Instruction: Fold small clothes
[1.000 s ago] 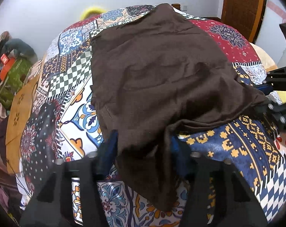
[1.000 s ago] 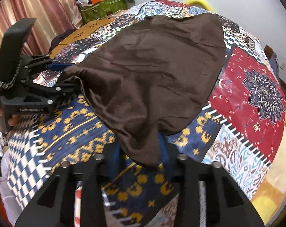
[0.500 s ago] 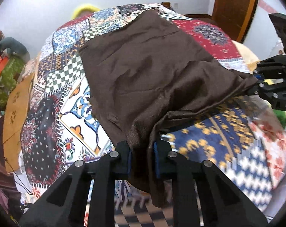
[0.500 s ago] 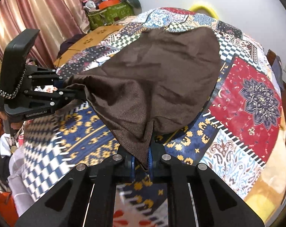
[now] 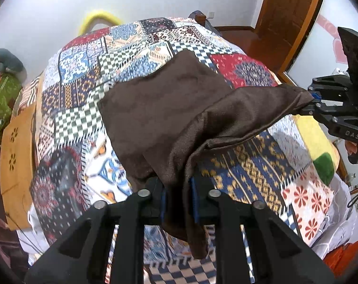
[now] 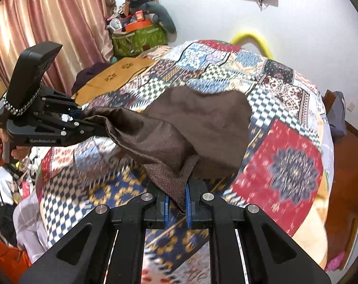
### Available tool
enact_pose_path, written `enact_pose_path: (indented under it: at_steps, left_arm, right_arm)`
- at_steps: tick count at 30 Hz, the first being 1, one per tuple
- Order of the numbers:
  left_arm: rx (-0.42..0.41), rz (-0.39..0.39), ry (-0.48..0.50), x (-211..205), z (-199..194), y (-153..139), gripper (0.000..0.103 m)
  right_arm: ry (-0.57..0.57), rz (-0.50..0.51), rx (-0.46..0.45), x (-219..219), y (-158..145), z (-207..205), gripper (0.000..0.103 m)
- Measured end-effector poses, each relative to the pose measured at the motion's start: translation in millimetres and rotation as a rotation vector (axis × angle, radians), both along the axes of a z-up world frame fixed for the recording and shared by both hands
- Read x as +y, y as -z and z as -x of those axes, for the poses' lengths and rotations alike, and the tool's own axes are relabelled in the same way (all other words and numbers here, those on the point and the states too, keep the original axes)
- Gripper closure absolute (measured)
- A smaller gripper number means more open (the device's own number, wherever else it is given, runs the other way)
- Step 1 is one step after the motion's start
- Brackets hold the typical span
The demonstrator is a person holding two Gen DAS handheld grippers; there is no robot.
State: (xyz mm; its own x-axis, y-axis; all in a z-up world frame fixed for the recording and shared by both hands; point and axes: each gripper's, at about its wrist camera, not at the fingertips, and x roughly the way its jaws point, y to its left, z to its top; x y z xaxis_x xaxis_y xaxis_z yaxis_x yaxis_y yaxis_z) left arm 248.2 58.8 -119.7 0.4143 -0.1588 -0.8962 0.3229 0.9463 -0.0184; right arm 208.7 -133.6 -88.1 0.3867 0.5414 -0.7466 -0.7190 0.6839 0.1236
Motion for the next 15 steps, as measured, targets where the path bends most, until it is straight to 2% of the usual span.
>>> enact_pose_path:
  at_steps: [6,12,15]
  left_arm:
    - [0.022,-0.013,0.006,11.4,-49.1,5.9,0.091]
    - [0.056,-0.039,0.002,25.3,-99.8,29.6,0.091]
    - [0.107,-0.018,-0.018,38.0,-129.6,46.9,0.090]
  right_arm:
    - [-0.001,0.002,-0.003,12.3,-6.8,-41.2,0.094]
    - [-0.007,0.038,0.025,34.0,5.5,-89.9,0.094]
    - [-0.008,0.059,0.042,43.9,11.4,-116.0,0.094]
